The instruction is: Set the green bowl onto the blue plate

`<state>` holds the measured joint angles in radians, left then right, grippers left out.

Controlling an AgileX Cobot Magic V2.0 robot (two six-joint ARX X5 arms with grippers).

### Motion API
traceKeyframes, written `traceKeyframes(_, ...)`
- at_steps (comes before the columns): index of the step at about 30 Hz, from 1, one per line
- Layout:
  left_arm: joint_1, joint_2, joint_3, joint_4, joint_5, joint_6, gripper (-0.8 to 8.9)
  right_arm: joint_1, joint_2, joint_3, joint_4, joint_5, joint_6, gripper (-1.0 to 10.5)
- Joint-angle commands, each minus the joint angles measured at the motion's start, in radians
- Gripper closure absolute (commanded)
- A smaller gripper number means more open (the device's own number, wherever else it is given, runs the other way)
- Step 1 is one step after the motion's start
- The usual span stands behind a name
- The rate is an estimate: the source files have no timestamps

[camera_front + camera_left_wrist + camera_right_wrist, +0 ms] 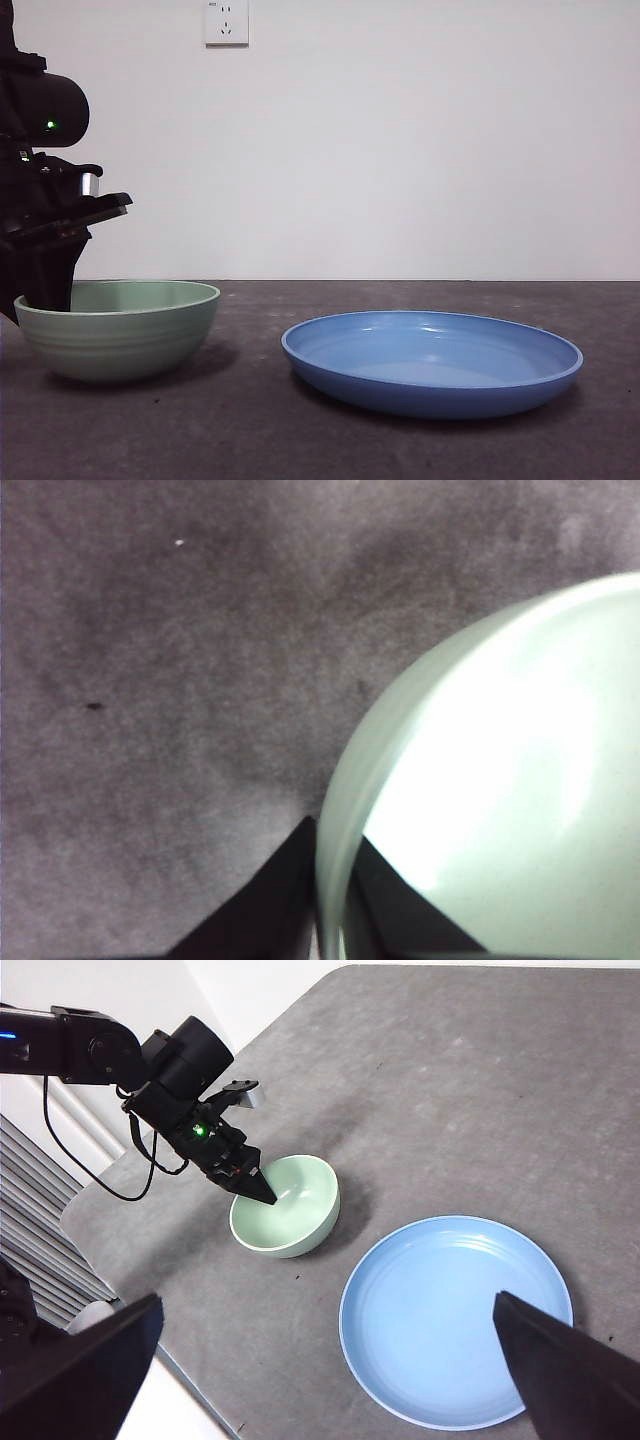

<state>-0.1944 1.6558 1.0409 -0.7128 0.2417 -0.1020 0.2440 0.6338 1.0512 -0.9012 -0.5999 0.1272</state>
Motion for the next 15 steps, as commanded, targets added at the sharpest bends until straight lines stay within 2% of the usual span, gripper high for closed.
traceKeyframes(1,-0.004,0.017,0.026,-0.006,0.0,-0.001,7.97,0.005,0.005,0.017,0.009,-0.002,-0.008,3.4)
traceKeyframes(6,-0.031,0.017,0.092,-0.075,0.001,-0.024,7.97,0.005,0.005,0.017,0.009,-0.002,-0.008,3.4)
traceKeyframes(15,-0.162,0.033,0.345,-0.195,0.001,-0.083,7.97,0.005,0.005,0.017,0.009,-0.003,-0.008,3.4)
